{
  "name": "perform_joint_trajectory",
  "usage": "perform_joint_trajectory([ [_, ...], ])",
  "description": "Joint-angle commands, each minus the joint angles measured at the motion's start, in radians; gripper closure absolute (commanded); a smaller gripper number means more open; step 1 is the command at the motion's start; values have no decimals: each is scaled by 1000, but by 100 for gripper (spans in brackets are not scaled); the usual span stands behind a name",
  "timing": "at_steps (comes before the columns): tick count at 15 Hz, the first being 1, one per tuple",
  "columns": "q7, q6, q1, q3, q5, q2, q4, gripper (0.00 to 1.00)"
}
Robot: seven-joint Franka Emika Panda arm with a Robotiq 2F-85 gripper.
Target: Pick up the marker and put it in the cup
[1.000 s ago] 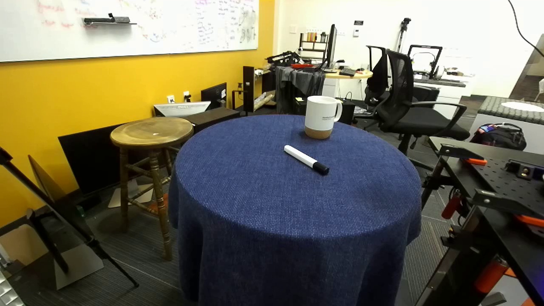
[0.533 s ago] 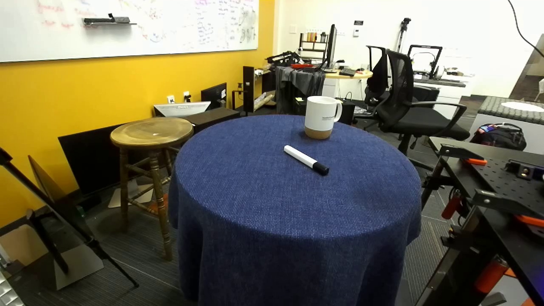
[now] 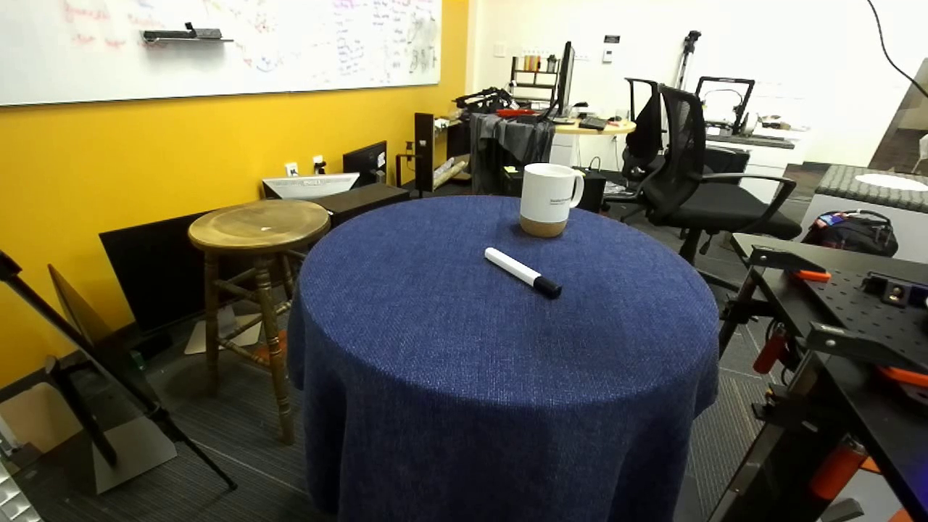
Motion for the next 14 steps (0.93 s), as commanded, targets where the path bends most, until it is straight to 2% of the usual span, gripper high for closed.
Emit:
perform_joint_trajectory([
  [1, 27, 73, 32, 3, 41, 45, 4, 0],
  [5, 65, 206, 48, 13, 90, 101, -12, 0],
  [9, 124, 302, 49, 35, 87, 188, -12, 0],
  [13, 149, 366, 64, 55, 77, 273, -10, 0],
  [14, 90, 326, 77, 49, 94, 283, -4, 0],
])
